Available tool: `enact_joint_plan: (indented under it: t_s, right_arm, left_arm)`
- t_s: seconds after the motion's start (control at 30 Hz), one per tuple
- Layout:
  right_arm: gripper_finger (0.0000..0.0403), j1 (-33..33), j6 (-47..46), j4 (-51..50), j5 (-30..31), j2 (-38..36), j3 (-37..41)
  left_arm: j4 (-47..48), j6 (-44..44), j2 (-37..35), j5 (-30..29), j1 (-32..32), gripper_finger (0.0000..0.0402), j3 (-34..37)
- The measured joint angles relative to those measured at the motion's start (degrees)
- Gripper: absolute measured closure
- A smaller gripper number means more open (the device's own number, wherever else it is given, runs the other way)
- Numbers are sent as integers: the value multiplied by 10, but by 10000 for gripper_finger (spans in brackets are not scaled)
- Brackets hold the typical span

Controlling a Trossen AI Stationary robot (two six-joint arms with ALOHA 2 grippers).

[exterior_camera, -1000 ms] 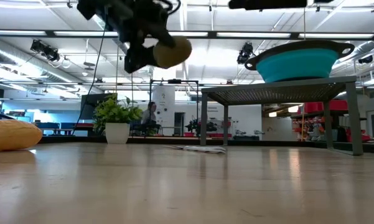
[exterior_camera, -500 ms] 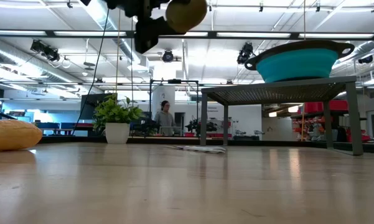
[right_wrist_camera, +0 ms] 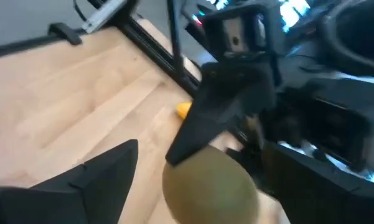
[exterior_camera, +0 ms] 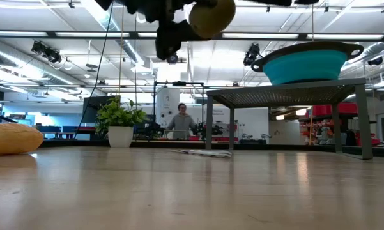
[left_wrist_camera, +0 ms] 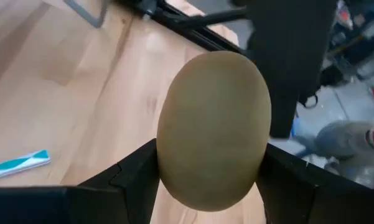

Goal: Pick & Place Fruit
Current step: Put the kiwi into the blue strainer bowl on the shelf

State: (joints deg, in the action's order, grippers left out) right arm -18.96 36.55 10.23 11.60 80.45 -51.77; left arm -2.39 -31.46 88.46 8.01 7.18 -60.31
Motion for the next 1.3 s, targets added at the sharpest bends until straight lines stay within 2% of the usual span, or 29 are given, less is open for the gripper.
enact_joint_plan:
  t_s: [0.2, 0.53, 0.73, 1.1, 1.3]
  right_arm:
    - [47, 3, 22, 15, -6, 24, 0]
    - [54, 2, 25, 27, 3, 23, 0]
    - [82, 2, 34, 25, 3, 23, 0]
    - [160, 1, 45, 25, 3, 23, 0]
    - [163, 1, 47, 23, 4, 22, 0]
  left_arm:
    - [22, 21, 18, 9, 1, 163, -40]
    - [17, 24, 20, 17, 1, 163, -40]
    - [15, 18, 20, 35, 1, 163, -40]
    - [15, 6, 20, 39, -2, 163, -40]
    - [15, 11, 20, 38, -2, 161, -40]
